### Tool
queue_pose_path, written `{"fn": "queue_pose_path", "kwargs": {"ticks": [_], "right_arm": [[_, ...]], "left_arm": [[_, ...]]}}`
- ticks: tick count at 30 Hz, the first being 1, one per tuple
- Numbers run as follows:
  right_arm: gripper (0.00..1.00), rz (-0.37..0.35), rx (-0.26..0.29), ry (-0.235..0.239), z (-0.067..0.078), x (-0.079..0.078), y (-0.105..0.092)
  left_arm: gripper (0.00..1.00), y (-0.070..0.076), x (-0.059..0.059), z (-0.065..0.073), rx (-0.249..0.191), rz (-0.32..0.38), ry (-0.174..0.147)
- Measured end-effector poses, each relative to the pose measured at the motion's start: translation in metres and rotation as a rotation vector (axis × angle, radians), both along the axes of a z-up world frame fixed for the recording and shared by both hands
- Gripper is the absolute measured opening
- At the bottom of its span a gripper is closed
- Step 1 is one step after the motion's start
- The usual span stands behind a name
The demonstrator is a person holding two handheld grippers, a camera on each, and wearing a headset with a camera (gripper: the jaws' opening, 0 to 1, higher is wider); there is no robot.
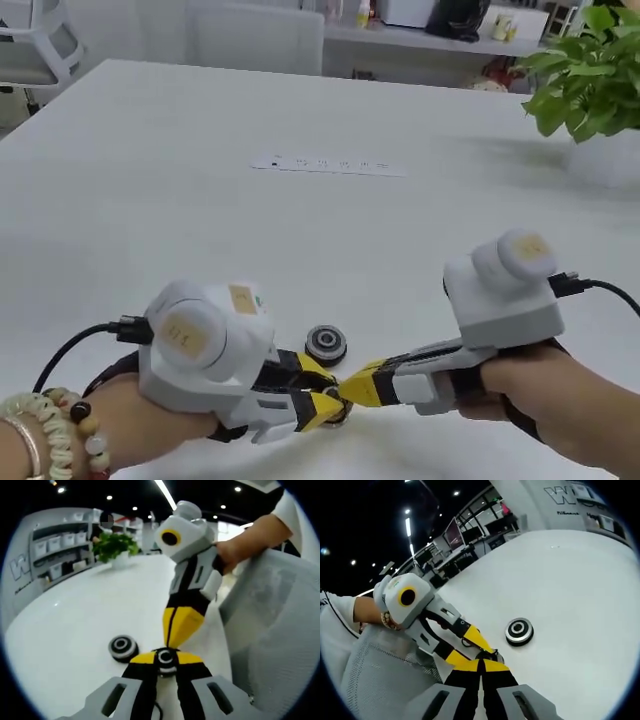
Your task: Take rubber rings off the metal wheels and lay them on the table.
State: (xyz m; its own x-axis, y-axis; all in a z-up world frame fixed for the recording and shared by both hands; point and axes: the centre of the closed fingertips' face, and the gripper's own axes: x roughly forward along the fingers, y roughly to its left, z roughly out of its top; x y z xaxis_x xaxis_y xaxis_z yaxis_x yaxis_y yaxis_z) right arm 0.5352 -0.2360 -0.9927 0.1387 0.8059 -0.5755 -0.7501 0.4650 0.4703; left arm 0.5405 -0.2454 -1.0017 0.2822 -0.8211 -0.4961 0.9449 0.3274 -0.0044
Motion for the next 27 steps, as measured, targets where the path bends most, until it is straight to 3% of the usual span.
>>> {"fn": "queue_pose_path", "kwargs": {"ticks": [6,11,19,22,27], "right_arm": [[0.0,-0.014,-0.044,-0.015,-0.007,0.003,-0.005],[0.0,-0.032,-0.069,0.003,-0.014,0.005,-0.01],[0.0,-0.063,-0.047,0.014,-0.009,0.008,-0.012],[0.0,-0.069,-0.043,0.011,-0.006,0.009,-0.014],[0.0,-0.089,-0.033,0.018,-0.002,0.01,-0.017]], "left_arm": [[0.14,-0.001,0.0,0.0,0.004,0.005,0.005],[0.15,-0.001,-0.001,0.0,0.014,0.003,0.004],[0.17,0.004,-0.002,0.002,0.039,-0.004,0.021],[0.19,0.004,-0.007,0.006,0.026,-0.011,0.042],[0.24,0.002,-0.013,0.015,0.03,-0.049,0.024]]}}
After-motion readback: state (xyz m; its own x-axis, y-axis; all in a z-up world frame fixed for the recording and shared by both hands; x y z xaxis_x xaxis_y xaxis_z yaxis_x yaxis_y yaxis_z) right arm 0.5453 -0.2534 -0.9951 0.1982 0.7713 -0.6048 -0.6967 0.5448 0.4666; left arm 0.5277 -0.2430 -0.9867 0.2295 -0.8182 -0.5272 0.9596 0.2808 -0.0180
